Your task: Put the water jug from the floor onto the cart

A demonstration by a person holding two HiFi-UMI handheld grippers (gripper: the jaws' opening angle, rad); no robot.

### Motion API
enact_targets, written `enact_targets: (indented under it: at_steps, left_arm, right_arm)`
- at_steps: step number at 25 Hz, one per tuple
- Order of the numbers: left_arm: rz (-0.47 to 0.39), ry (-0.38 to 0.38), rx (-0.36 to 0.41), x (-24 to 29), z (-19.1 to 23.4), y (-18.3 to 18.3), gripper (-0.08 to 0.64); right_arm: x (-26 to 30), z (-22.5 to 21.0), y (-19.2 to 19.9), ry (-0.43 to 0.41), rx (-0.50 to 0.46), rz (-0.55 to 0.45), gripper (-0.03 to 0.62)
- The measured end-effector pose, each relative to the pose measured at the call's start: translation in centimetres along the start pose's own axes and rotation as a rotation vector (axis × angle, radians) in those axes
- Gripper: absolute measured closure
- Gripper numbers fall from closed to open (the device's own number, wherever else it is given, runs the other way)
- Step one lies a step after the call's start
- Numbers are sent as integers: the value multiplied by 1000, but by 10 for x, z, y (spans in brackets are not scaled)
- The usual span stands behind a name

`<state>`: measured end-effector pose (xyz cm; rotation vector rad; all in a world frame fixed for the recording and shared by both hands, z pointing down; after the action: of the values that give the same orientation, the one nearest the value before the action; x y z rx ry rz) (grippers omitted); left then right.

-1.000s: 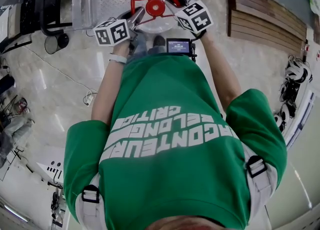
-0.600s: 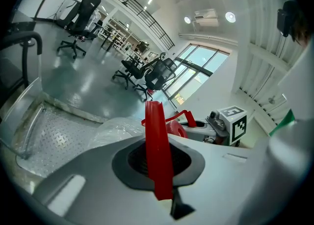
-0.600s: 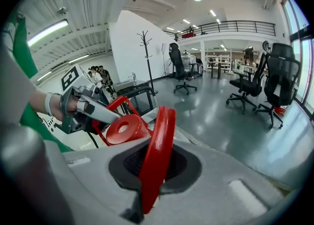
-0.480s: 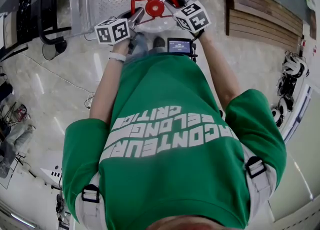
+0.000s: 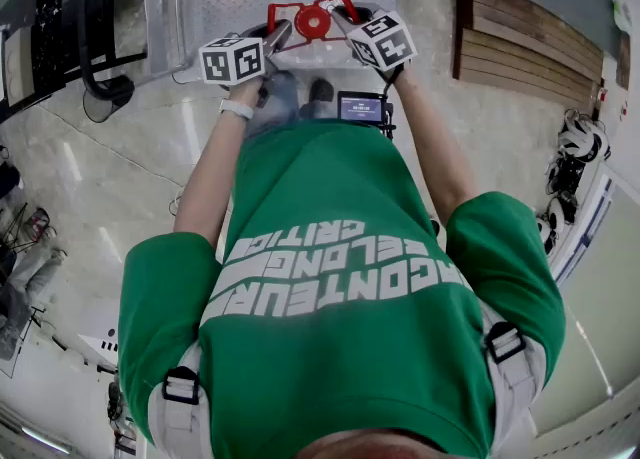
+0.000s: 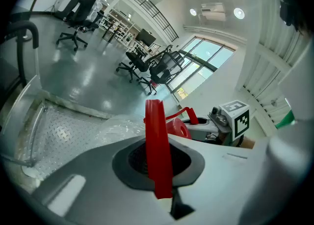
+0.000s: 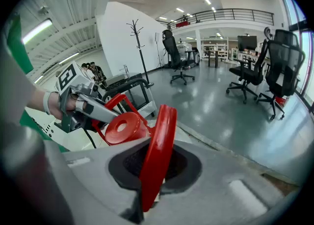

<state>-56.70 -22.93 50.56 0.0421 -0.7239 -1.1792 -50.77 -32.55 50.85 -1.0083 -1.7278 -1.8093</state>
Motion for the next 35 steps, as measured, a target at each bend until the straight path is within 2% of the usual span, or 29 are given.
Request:
enact_targets:
  at_steps: [15, 24, 28, 35]
  left_arm:
    - [79, -30, -52, 40, 92, -37, 531]
    - [137, -92, -66, 62, 148, -44, 534]
    - [161, -96, -88, 73, 167, -43, 534]
    - [198, -134, -68, 85, 199, -41, 535]
  right_arm:
    - [107, -36, 8, -43, 75, 129, 577]
    - [162, -44, 21, -37, 154, 156, 577]
    - [181, -49, 25, -37, 173, 160, 577]
    - [209, -51, 37, -42, 203, 185, 577]
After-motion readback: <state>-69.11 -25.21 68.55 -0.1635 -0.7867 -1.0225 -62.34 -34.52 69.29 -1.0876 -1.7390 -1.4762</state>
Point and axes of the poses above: the fingertips, and each gripper's own axes: x forward along the fingers, z to its left, y out of its underside, the point moved 2 cm from there along -x, backward along the fingers, and after that the axes turned 11 degrees about -x, right-handed, at the moved point
